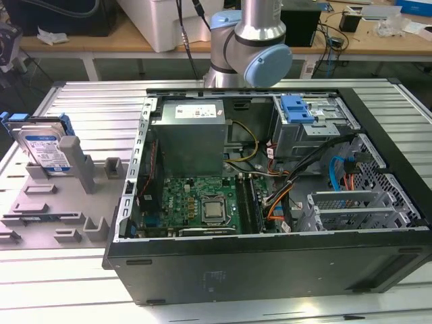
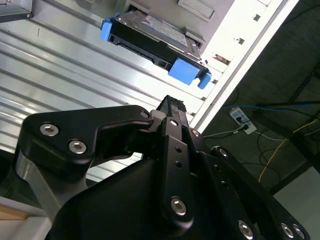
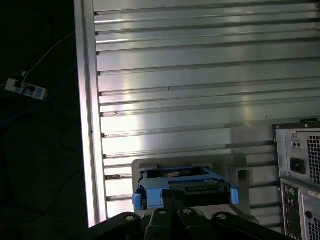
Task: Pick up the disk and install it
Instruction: 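Reach for the disk, then pick up the disk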
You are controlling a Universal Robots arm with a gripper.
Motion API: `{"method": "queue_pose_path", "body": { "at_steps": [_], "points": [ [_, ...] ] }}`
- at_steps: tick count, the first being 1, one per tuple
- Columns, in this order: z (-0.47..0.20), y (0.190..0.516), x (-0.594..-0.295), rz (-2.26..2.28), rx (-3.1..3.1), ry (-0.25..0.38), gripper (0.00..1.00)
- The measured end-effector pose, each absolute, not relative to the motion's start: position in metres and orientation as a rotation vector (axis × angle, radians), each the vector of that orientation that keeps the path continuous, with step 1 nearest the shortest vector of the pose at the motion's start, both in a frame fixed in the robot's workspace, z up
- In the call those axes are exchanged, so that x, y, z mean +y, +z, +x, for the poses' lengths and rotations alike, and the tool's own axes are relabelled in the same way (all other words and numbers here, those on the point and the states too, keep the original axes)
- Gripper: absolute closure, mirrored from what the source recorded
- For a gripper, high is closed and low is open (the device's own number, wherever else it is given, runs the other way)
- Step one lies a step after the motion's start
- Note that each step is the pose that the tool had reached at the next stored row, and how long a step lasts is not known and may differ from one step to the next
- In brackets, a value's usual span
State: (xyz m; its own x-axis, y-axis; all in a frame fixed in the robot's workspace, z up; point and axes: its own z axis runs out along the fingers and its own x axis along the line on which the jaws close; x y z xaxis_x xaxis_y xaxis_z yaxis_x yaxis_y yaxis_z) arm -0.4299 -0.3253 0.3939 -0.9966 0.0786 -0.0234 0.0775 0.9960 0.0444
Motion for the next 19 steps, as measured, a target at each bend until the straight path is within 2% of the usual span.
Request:
{"method": "queue_pose_path", "body": {
  "at_steps": [19],
  "points": [
    [-0.4296, 0.3939, -0.3246, 0.123, 3.114, 0.065, 0.89]
  ]
}}
